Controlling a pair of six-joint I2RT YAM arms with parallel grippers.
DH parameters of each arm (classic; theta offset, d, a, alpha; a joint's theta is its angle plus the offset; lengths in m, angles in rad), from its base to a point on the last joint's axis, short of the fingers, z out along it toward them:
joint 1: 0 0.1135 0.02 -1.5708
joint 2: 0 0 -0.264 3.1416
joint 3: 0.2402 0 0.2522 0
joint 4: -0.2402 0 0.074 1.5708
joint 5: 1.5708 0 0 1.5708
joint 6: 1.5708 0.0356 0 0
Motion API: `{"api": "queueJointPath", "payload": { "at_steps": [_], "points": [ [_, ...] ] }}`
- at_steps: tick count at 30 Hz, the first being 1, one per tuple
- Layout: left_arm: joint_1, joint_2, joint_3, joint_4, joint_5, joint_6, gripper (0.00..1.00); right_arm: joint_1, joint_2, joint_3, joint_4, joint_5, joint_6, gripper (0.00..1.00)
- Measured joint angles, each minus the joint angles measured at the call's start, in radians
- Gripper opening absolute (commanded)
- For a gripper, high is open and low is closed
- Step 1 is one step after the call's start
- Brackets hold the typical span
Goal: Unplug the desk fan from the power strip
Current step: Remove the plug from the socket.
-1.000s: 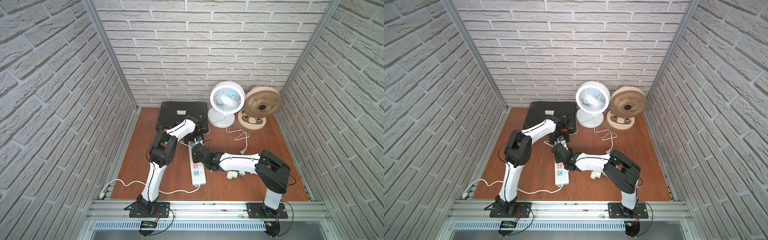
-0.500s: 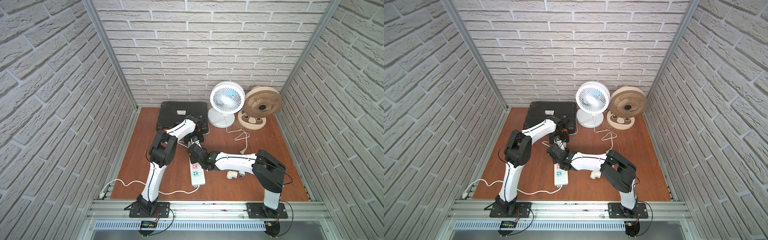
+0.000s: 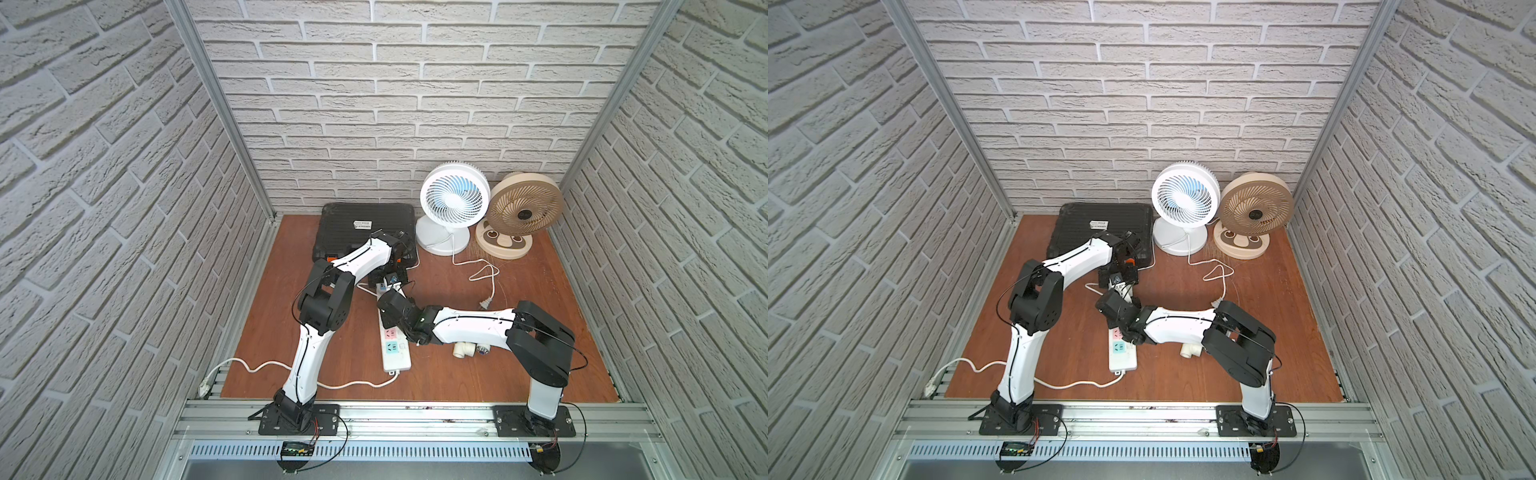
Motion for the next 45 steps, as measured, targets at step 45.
{"api": "queueJointPath", "payload": {
  "at_steps": [45],
  "points": [
    [0.0, 0.0, 0.0, 0.001, 0.003, -0.004, 0.0, -0.041, 0.061, 0.084, -0.111, -0.074, -0.019, 0.18]
  ]
}}
